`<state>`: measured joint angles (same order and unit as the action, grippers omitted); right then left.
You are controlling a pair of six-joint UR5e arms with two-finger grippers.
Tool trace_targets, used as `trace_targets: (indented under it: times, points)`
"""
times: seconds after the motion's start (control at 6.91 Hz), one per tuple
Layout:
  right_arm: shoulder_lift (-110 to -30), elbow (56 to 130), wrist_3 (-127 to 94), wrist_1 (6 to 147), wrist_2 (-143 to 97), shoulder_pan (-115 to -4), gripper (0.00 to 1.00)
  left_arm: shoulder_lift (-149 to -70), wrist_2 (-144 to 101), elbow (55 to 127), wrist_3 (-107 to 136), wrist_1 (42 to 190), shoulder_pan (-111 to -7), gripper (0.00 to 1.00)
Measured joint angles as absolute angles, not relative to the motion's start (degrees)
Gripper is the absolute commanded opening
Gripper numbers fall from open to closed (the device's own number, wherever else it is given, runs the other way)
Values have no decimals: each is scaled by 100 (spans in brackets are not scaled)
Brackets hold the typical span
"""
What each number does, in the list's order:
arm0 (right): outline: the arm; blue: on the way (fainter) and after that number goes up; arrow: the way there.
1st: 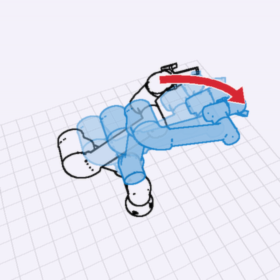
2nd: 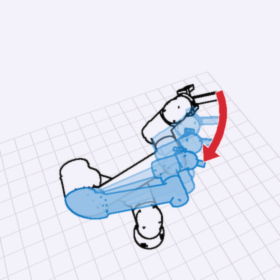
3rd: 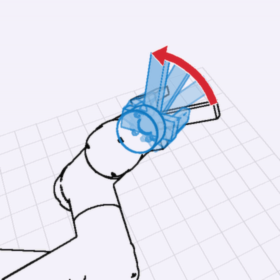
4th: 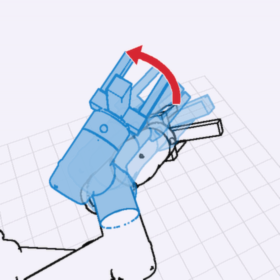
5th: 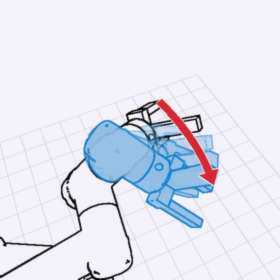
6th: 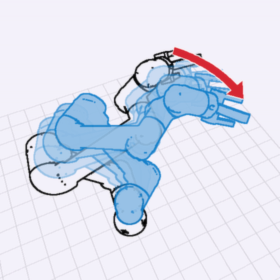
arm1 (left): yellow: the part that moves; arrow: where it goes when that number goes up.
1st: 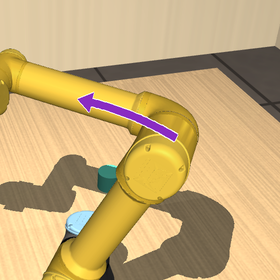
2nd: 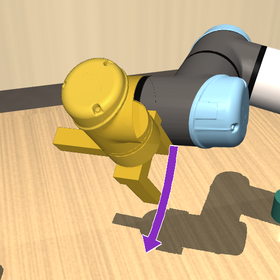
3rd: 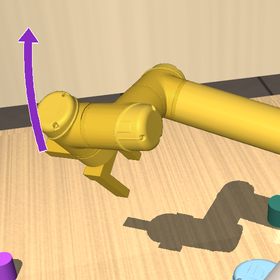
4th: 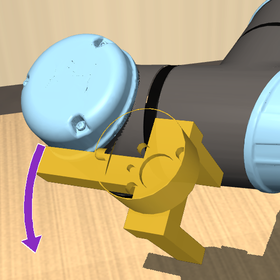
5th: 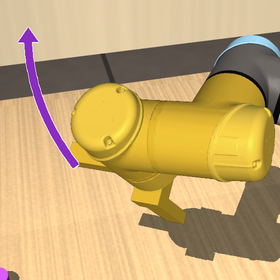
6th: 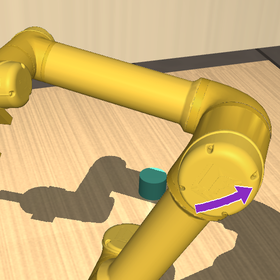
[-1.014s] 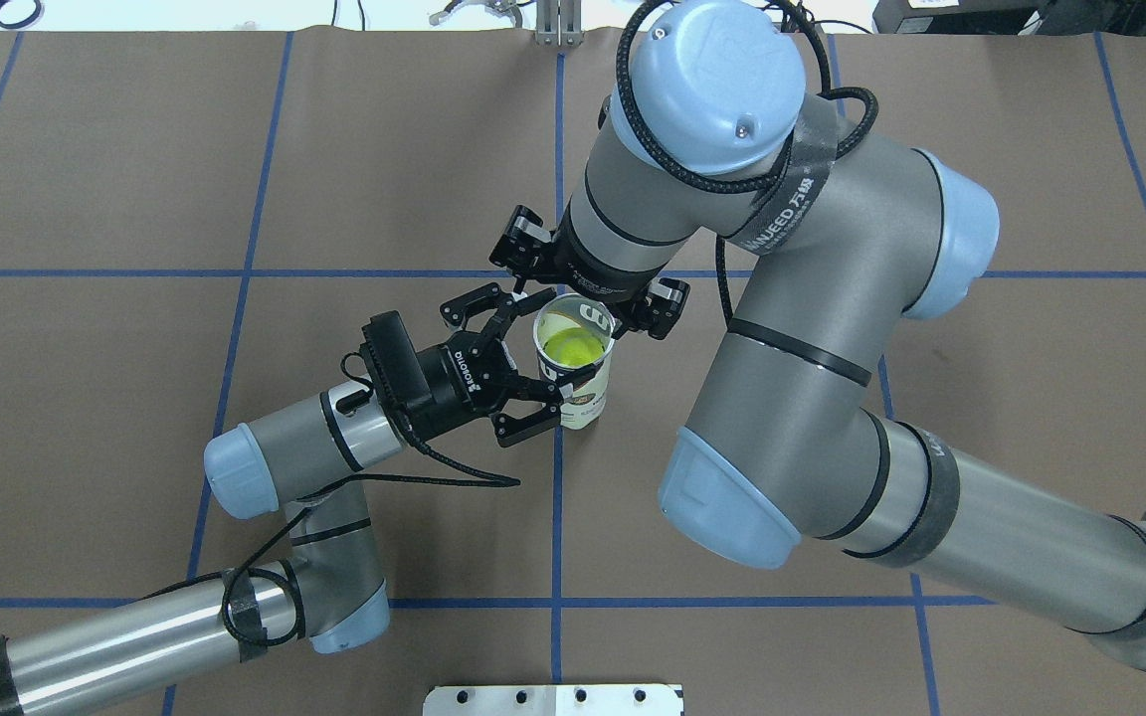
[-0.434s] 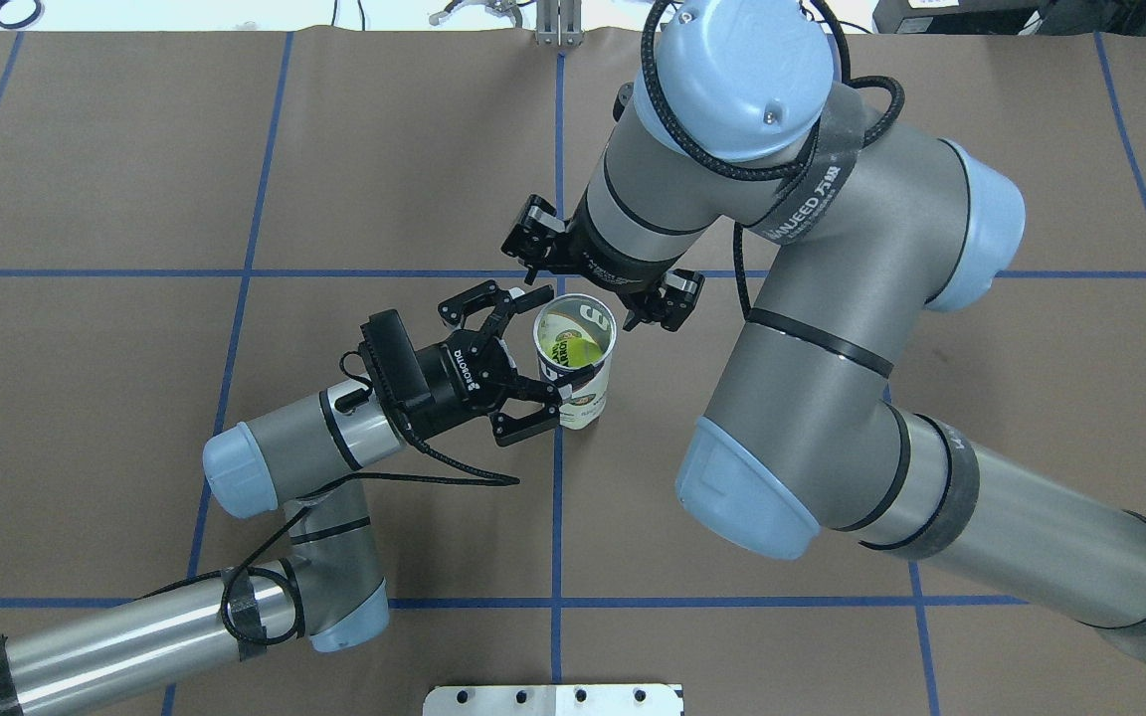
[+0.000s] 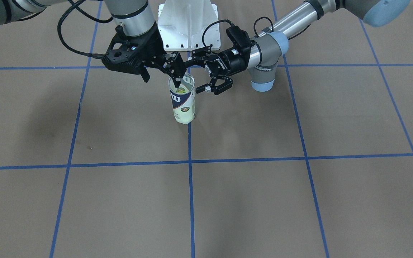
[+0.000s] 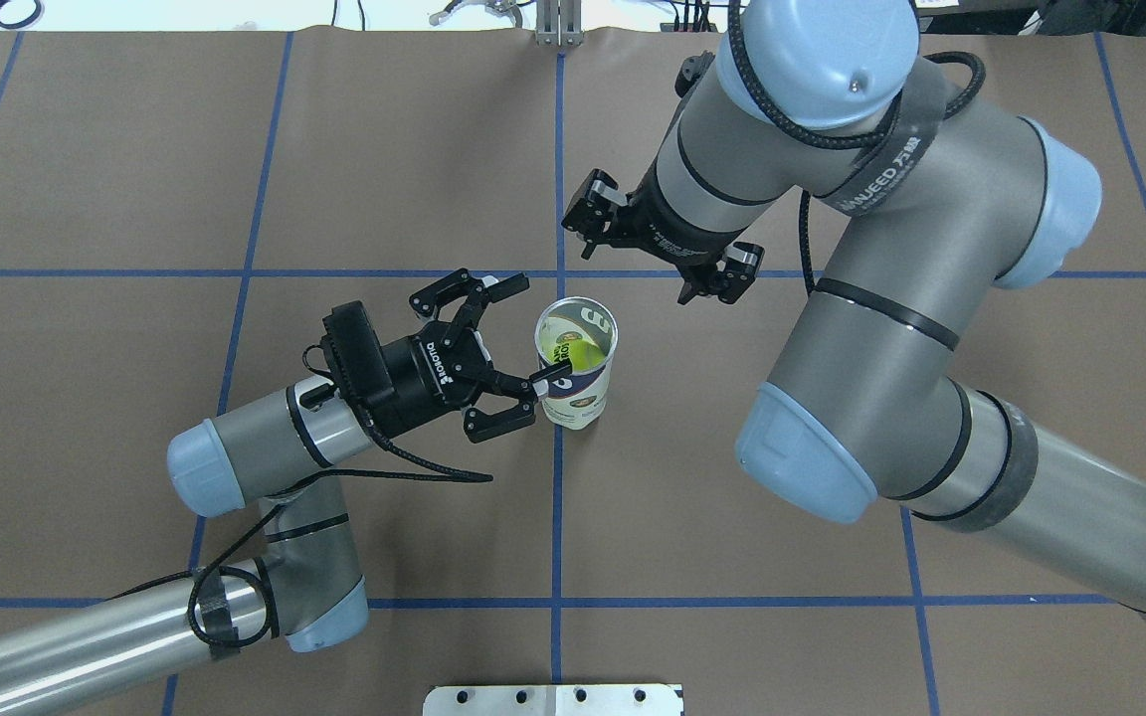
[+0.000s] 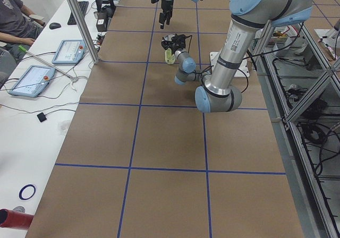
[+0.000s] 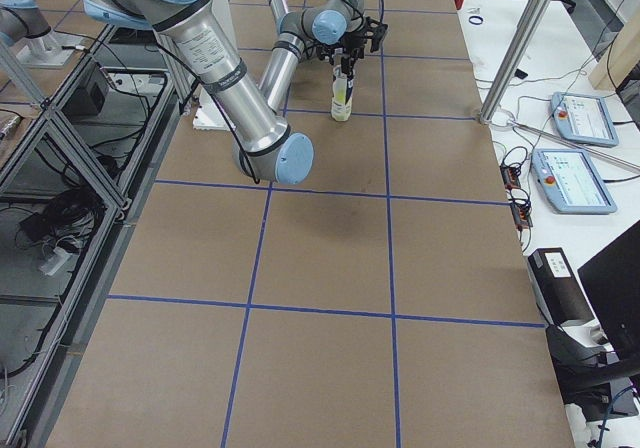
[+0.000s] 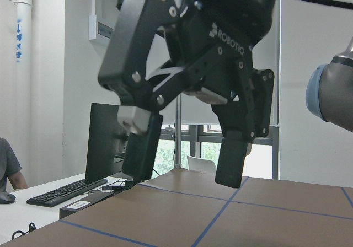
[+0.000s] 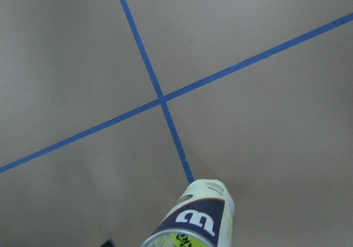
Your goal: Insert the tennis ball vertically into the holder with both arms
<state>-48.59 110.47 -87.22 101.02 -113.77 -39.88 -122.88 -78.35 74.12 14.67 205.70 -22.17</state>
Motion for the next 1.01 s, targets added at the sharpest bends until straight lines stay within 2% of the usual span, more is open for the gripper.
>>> trace_targets:
  times: [0.43, 1.01]
  points:
    - [-5416, 11129, -7815, 10085, -11426, -4449, 99, -11467, -6661, 8104, 1526, 20508, -2316, 99]
    - [-6073, 10842, -6193, 10090, -11543, -5325, 99, -10845, -4848, 8065, 1593, 19239, -2974, 99]
